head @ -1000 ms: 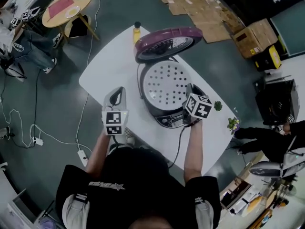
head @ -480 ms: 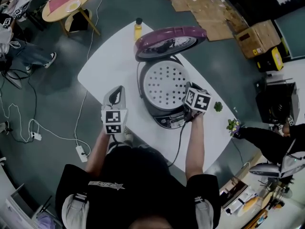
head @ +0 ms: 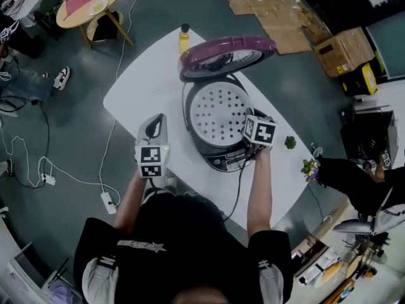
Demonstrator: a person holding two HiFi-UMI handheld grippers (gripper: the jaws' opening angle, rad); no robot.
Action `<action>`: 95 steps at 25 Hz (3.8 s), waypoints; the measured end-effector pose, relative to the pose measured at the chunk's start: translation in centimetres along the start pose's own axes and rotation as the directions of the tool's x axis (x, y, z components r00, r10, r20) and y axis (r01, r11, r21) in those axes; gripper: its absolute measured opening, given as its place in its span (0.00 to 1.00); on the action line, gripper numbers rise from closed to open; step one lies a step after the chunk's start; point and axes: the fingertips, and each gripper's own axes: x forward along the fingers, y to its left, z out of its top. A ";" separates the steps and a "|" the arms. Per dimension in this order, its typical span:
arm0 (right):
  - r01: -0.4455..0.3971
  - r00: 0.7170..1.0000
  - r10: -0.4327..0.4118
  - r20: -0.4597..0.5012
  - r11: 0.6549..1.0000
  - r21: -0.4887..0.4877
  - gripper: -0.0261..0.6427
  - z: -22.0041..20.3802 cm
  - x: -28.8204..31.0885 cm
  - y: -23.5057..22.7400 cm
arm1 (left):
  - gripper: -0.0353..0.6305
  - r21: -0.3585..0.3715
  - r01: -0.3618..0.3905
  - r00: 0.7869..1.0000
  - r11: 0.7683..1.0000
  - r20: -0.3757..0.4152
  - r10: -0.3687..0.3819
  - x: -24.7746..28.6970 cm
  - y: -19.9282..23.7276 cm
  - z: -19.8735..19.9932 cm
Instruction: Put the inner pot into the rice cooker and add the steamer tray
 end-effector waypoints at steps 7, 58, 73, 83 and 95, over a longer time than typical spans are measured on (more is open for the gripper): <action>-0.039 0.999 0.040 0.009 0.999 -0.027 0.27 0.3 0.1 0.6 | 0.07 -0.002 -0.013 1.000 1.000 -0.004 0.013 -0.3 0.1 0.1; 0.148 0.781 -0.241 0.577 0.968 0.204 0.39 -12.2 -30.4 -0.1 | 0.07 0.289 0.306 0.909 0.907 0.196 -0.368 -12.4 -16.9 6.7; 0.223 0.695 -0.315 0.646 0.949 0.223 0.19 -23.9 -40.2 4.6 | 0.07 0.328 0.321 0.887 0.888 0.225 -0.404 -24.8 -21.2 2.3; 0.223 0.695 -0.332 0.637 0.943 0.248 0.06 -29.7 -42.6 7.5 | 0.07 0.352 0.343 0.876 0.871 0.213 -0.432 -29.5 -22.0 -0.3; 0.210 0.717 -0.311 0.624 0.950 0.232 0.05 -31.0 -42.6 9.0 | 0.07 0.359 0.337 0.876 0.871 0.220 -0.430 -31.0 -21.7 -0.5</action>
